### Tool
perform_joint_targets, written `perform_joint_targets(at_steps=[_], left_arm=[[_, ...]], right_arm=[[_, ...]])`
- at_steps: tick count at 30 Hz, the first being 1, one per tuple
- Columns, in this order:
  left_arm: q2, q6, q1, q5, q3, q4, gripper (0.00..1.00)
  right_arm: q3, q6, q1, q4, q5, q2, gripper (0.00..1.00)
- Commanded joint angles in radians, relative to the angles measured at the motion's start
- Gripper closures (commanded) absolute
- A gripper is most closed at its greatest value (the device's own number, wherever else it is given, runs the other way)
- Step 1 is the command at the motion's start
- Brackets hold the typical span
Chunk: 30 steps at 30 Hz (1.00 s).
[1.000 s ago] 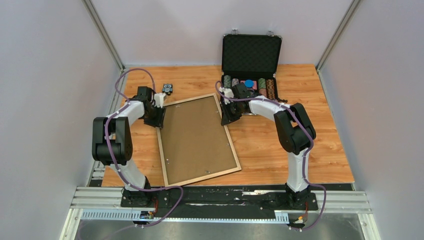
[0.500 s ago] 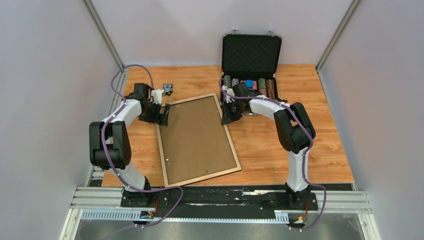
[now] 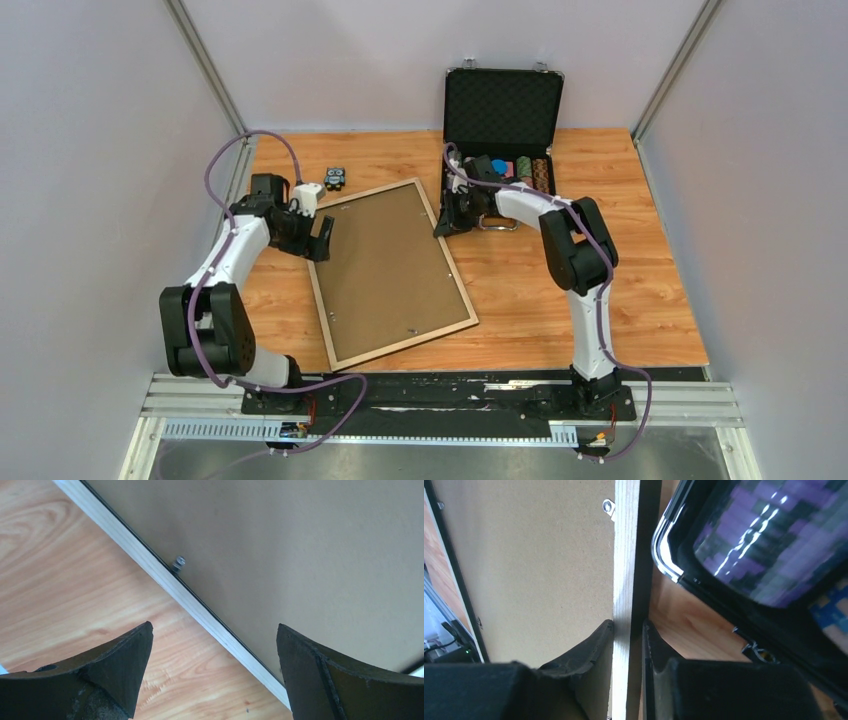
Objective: Put the photo into the frame
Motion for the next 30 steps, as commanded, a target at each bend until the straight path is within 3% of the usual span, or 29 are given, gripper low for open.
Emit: perform_joint_targets(at_steps=[1, 16, 23, 30], left_arm=[[-0.067, 0.099, -0.001, 0.086, -0.030, -0.062, 0.00], [-0.030, 0.085, -0.006, 0.024, -0.138, 0.016, 0.03], [0.100, 0.049, -0.006, 0.071, -0.091, 0.045, 0.29], [0.156, 0.034, -0.006, 0.093, -0.069, 0.062, 0.47]], right_arm=[[0.054, 0.089, -0.024, 0.092, 0.012, 0.035, 1.00], [0.082, 0.204, -0.043, 0.180, 0.020, 0.046, 1.00], [0.039, 0.172, -0.043, 0.181, -0.018, 0.016, 0.92], [-0.005, 0.137, -0.043, 0.181, -0.037, -0.013, 0.80]])
